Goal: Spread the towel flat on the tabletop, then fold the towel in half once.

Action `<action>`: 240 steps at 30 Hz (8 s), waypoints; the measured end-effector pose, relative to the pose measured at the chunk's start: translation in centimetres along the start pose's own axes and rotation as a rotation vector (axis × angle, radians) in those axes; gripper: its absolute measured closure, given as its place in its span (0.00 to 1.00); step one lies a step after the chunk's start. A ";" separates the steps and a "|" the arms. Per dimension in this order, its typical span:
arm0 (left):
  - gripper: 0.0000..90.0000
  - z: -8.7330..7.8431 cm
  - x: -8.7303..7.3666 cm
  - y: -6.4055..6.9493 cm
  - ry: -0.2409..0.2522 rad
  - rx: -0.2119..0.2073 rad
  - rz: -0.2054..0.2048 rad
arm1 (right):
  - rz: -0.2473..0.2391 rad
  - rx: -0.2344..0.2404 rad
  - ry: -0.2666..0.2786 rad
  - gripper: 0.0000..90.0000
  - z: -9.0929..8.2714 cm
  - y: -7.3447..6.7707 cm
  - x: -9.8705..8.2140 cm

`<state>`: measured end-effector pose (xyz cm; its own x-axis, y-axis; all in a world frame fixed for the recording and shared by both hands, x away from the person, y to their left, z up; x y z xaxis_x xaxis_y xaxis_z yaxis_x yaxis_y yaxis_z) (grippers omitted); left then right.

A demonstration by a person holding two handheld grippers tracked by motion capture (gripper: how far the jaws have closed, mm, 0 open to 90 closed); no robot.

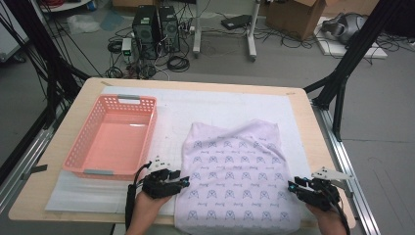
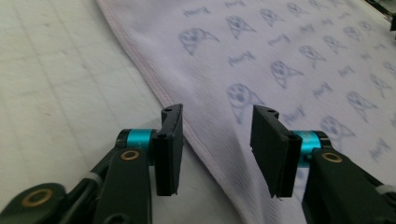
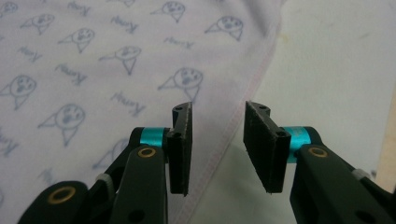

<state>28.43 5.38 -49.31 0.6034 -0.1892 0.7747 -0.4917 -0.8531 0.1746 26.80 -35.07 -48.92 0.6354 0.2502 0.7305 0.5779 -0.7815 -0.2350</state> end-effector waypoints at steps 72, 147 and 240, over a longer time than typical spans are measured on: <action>0.53 10.1 10.9 -7.6 0.091 0.187 -0.098 | -0.009 -0.012 0.029 0.68 1.4 1.7 2.4; 0.26 2.1 5.6 -2.3 0.244 -0.062 -0.042 | -0.064 0.026 0.180 0.21 0.5 0.2 3.7; 0.97 1.0 10.6 -2.7 0.205 0.065 -0.056 | 0.050 0.040 0.246 0.96 0.6 3.4 9.2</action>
<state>36.84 5.16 -42.17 0.4851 -0.0437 0.8734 -0.4158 -0.8901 0.1864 34.88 -35.15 -43.39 0.5232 0.0614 0.8500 0.5714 -0.7652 -0.2964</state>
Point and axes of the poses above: each handheld gripper's, and its own axes: z roughly forward along the jaws, x roughly out of its top, y roughly to its right, the point moved 7 cm from there along z, roughly forward along the jaws, and after that the axes turned 11 degrees about x, right-handed, at the moved point
